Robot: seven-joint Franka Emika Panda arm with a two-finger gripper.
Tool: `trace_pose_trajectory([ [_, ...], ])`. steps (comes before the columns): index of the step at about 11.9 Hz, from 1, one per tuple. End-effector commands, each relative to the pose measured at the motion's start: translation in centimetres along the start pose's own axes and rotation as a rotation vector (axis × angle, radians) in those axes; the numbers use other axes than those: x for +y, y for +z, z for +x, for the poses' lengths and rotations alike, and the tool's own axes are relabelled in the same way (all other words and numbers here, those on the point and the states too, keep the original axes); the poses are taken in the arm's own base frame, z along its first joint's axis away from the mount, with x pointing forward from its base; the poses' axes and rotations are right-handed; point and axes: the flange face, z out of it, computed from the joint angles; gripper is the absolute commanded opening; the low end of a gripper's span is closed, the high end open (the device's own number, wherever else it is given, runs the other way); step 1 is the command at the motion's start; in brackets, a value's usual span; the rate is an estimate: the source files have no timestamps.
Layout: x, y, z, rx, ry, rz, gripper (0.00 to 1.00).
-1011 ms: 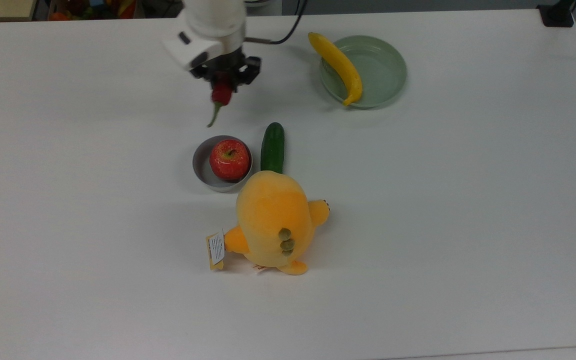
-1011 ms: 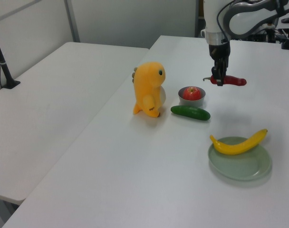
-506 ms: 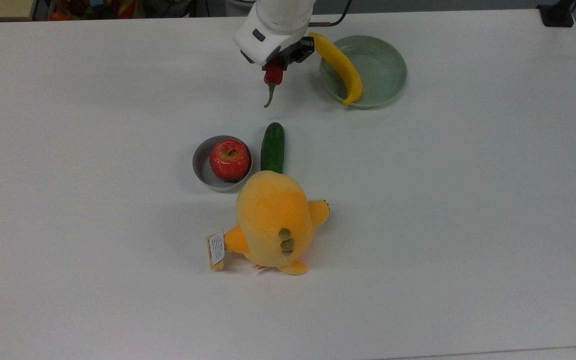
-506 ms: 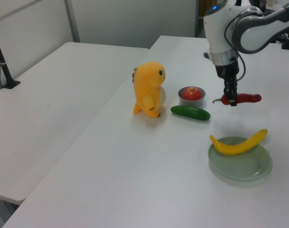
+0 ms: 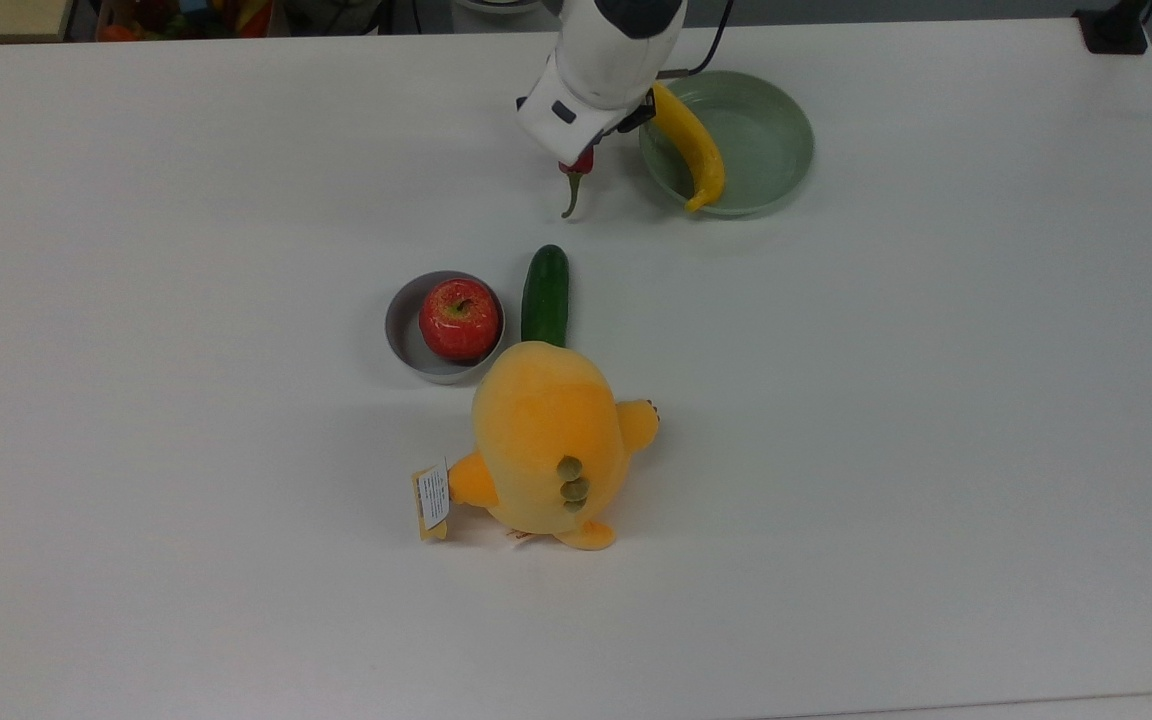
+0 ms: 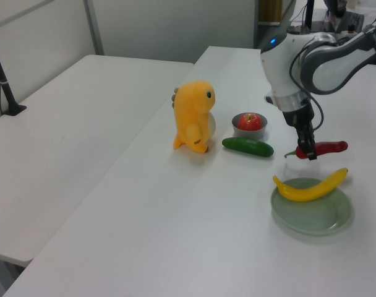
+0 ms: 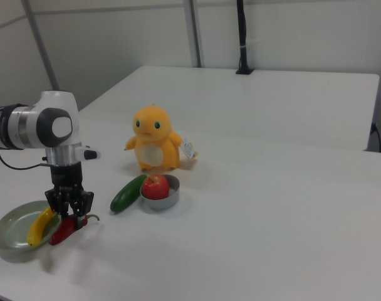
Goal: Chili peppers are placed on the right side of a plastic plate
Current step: 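Lower the chili pepper onto the plate beside the banana and release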
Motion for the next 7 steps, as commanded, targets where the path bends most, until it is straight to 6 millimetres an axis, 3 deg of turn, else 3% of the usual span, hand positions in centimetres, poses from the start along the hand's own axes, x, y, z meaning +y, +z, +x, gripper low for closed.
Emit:
trace_pose_trajectory([
  [1,-1.6,0.8,0.6,0.0,-0.002,0.001,0.37],
  [3,-3.0,1.5,1.0,-0.01,-0.016,-0.006,0.37],
  [6,-3.2,1.1,1.3,0.02,-0.016,0.0,0.37],
  [7,-3.1,1.1,1.4,0.021,-0.015,0.0,0.41],
])
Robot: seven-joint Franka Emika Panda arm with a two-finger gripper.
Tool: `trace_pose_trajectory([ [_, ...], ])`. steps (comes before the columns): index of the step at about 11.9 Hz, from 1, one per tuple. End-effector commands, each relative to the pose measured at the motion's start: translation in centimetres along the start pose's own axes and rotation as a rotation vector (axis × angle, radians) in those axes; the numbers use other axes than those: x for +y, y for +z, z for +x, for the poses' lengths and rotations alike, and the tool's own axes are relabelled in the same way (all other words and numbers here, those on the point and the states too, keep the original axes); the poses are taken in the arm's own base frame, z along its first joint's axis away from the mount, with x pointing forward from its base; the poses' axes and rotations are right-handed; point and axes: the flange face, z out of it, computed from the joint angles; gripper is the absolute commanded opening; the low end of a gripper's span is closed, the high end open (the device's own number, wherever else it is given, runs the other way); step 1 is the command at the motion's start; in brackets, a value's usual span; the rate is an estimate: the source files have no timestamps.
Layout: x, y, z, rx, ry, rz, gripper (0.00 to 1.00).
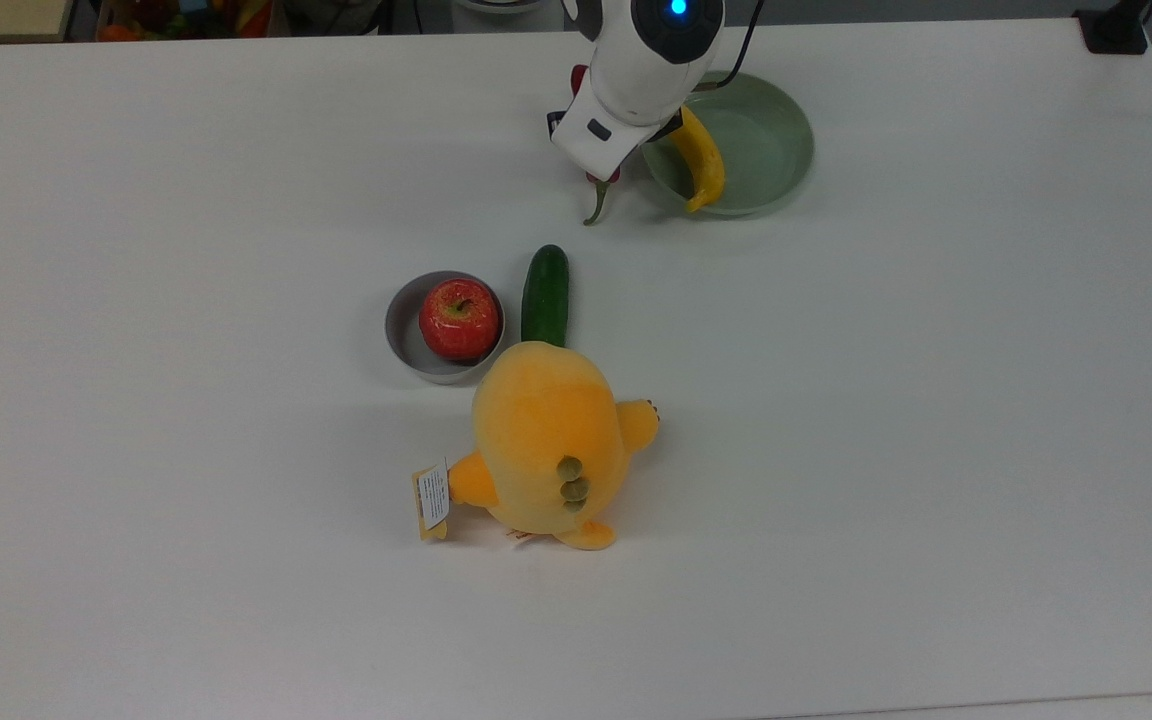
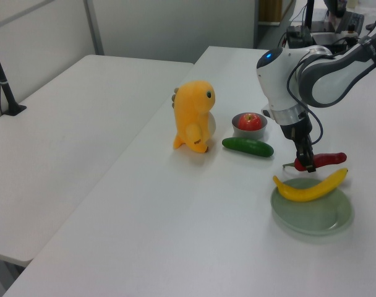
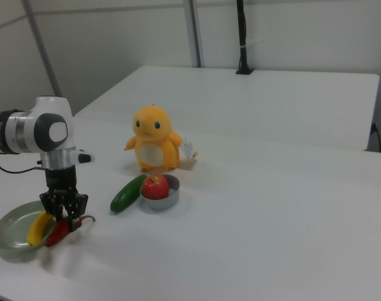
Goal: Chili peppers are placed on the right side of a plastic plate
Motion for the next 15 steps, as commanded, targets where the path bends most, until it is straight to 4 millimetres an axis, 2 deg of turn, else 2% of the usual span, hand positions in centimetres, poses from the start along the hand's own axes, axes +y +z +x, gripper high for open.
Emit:
trace_pose_trajectory([
  [1,-0.2,-0.3,0.5,0.023,0.016,-0.001,0.7],
  [2,-0.1,-0.5,0.5,0.03,0.027,-0.006,1.0],
  [6,0.4,-2.4,0.5,0.062,0.062,-0.013,1.0],
  [7,1.1,-4.9,0.4,0.109,0.133,0.008,1.0],
  [8,2.4,-8.4,0.6,0.174,0.236,0.036,1.0],
  [9,3.6,-11.0,0.7,0.216,0.285,0.052,1.0],
  [11,6.8,-15.4,0.3,0.316,0.347,0.073,1.0],
  [12,9.5,-17.7,0.0,0.371,0.385,0.083,1.0],
  [13,11.8,-19.0,-0.5,0.427,0.422,0.088,1.0],
  [15,14.1,-20.6,-1.5,0.489,0.416,0.081,1.0],
])
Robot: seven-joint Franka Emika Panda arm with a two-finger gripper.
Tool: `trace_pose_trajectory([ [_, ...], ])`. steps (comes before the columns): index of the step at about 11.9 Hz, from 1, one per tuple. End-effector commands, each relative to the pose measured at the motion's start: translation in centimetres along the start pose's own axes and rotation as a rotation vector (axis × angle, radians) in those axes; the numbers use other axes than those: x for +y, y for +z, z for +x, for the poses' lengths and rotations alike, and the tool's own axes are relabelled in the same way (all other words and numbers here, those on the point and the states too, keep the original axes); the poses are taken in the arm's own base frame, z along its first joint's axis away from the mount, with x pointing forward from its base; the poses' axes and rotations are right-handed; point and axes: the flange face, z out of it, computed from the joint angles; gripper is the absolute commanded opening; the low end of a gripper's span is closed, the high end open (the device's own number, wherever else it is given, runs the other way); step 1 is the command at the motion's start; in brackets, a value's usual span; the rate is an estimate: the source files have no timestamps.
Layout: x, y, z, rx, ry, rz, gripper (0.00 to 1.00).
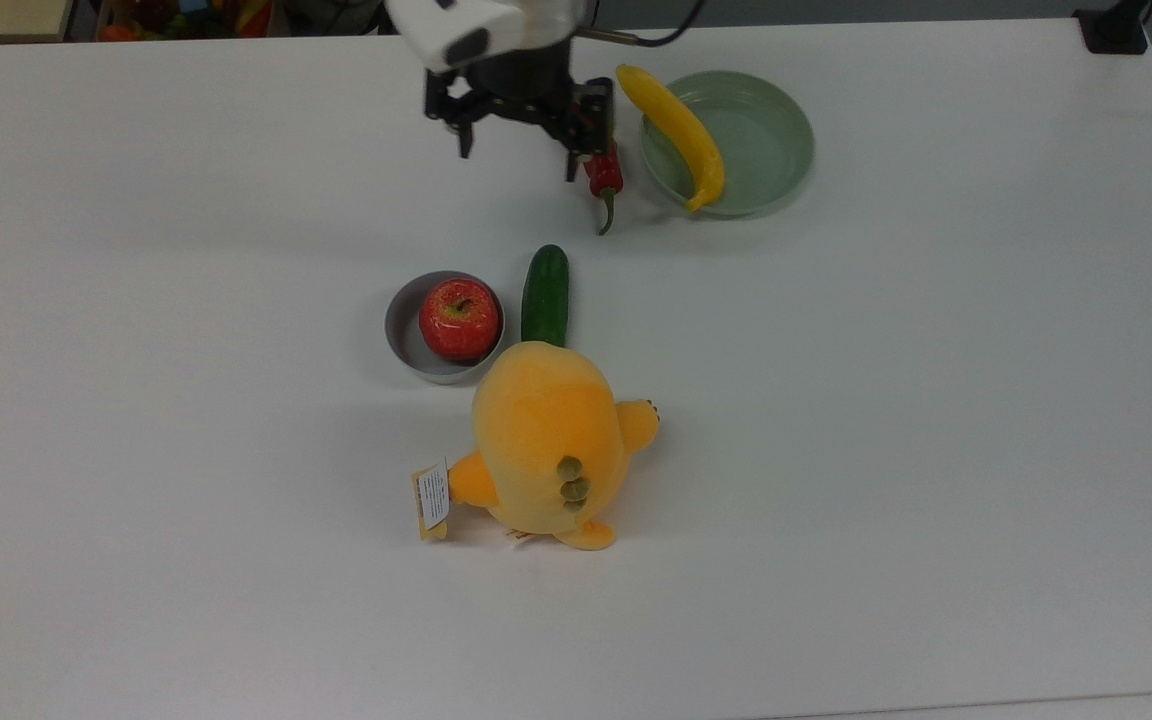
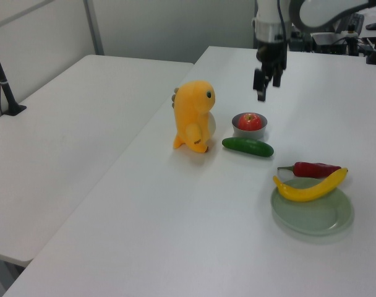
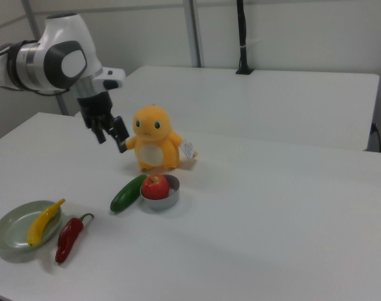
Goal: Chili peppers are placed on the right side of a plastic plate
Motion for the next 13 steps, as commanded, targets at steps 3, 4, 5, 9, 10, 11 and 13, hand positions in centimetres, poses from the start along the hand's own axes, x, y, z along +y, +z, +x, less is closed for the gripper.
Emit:
trace_pose_trajectory([
  [3,5.0,-5.0,0.0,0.098,-0.041,0.047,1.0],
  [4,6.5,-5.7,0.1,0.101,-0.041,0.068,1.0],
  [5,6.9,-6.2,-0.4,0.08,-0.038,0.079,1.0],
  [9,6.5,-6.1,-1.4,0.021,-0.057,0.068,1.0],
  [10,6.5,-6.1,-1.4,0.021,-0.057,0.069,1.0],
  [11,6.5,-6.1,-1.4,0.021,-0.057,0.068,1.0],
  [13,6.8,-6.1,-1.4,0.017,-0.059,0.068,1.0],
])
